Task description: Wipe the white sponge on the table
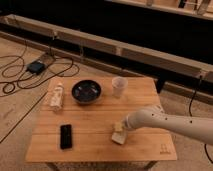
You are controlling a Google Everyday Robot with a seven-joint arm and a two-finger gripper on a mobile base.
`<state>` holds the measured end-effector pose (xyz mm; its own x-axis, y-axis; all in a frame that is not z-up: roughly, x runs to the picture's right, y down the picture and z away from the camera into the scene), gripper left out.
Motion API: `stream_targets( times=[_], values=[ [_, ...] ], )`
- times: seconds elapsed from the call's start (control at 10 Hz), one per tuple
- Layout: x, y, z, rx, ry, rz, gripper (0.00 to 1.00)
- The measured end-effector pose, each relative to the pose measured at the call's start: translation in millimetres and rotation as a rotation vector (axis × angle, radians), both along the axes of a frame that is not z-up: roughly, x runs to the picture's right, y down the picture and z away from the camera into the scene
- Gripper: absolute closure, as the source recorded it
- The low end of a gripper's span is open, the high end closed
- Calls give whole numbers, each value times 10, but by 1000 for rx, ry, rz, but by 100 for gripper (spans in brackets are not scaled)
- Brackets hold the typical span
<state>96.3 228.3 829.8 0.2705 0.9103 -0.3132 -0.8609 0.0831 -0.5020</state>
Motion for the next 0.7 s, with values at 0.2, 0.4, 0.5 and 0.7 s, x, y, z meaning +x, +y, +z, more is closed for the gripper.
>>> stream_targets(
  times=[0.2, 0.4, 0.5, 0.7],
  values=[
    [188, -158, 135, 26, 41, 13, 100],
    [243, -315, 283, 47, 65, 16, 100],
    [249, -379, 367, 53, 74, 19, 100],
    [175, -529, 583, 69, 83, 22, 100]
  ],
)
